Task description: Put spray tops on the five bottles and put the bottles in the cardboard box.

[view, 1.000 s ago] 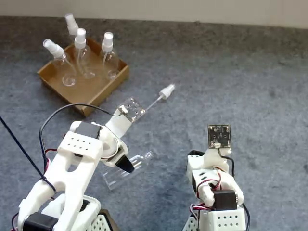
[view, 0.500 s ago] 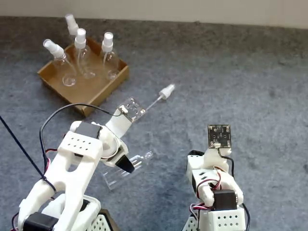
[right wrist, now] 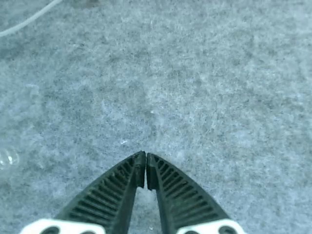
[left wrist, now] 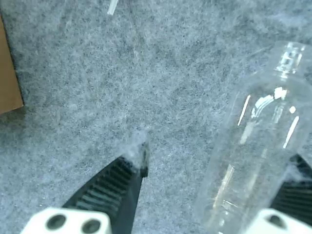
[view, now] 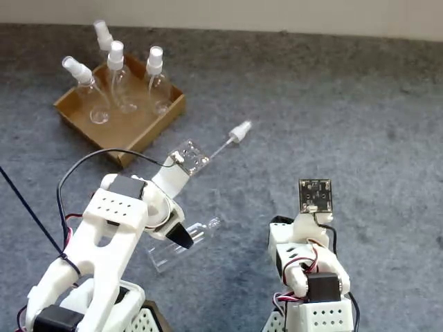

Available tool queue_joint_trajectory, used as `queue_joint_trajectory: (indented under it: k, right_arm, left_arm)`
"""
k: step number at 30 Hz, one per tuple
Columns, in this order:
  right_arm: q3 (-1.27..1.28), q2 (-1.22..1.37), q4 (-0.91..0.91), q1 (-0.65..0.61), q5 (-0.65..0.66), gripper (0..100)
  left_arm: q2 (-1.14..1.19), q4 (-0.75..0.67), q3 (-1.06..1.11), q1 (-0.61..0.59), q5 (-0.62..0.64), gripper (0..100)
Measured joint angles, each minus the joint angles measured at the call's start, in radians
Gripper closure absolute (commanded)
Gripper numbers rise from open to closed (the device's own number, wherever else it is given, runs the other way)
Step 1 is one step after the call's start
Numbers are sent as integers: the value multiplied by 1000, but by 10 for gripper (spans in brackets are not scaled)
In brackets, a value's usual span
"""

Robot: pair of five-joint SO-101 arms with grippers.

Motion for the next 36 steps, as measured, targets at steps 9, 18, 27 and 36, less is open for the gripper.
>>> queue_joint_trajectory:
  k: [9,18,27,36]
  right_arm:
    - [0,0,0,0,0,994]
    - [0,0,0,0,0,994]
    - [0,0,0,0,0,994]
    - [0,0,0,0,0,994]
  left_arm:
    - [0,0,0,0,0,653]
    - [0,0,0,0,0,652]
    - [0,0,0,0,0,655]
    - [0,0,0,0,-41,655]
